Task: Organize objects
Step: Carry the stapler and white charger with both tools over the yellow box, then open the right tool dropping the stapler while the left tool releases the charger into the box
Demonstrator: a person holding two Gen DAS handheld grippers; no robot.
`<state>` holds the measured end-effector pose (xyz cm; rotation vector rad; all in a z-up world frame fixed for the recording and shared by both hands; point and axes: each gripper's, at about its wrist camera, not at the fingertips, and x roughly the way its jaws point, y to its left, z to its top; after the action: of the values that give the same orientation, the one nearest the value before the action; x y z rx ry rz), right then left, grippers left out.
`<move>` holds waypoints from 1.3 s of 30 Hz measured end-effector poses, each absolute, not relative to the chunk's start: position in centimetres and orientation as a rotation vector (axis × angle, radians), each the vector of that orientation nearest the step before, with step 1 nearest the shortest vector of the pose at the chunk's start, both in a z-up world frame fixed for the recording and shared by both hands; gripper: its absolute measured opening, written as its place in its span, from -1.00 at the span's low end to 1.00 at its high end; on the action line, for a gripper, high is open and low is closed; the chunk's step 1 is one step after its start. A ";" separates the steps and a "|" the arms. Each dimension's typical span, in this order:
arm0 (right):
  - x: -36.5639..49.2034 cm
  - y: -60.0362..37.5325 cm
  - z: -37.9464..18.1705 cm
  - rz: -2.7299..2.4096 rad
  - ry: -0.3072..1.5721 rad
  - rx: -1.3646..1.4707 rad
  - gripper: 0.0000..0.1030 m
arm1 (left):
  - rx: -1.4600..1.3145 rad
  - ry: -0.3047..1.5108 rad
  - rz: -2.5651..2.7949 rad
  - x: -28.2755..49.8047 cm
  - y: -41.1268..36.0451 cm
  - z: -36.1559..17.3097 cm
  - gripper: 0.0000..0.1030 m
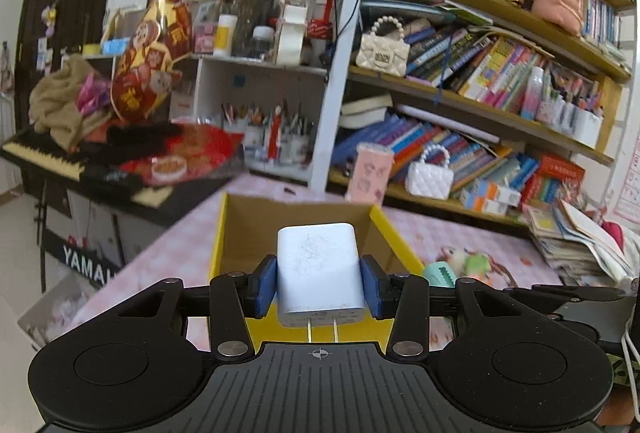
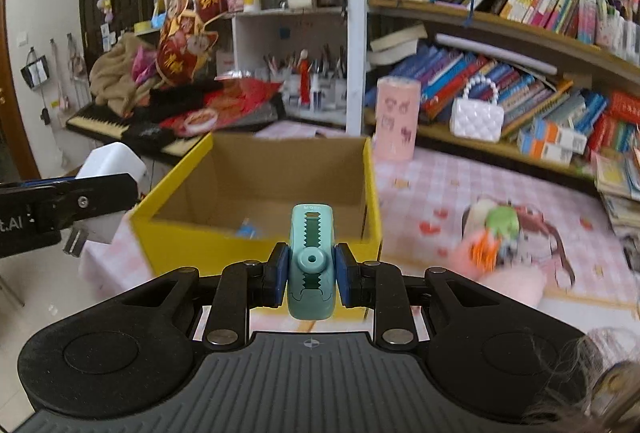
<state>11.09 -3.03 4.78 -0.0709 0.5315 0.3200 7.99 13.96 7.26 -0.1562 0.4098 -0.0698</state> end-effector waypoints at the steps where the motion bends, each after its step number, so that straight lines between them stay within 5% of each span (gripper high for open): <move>1: 11.8 -3.0 4.8 0.322 0.526 -0.075 -0.56 | -0.155 0.409 -0.064 8.8 13.8 7.3 -0.18; 20: 24.7 -0.1 0.5 0.569 0.674 -0.294 -0.56 | -0.080 0.607 0.037 19.5 11.5 2.2 -0.18; 39: 27.6 0.4 -1.3 0.718 0.712 -0.608 -0.57 | -0.135 0.751 0.058 21.1 10.7 -0.6 -0.15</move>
<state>27.61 0.42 -1.31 -0.6081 0.7121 0.7181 21.14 10.71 -0.57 -0.1347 0.7506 0.0576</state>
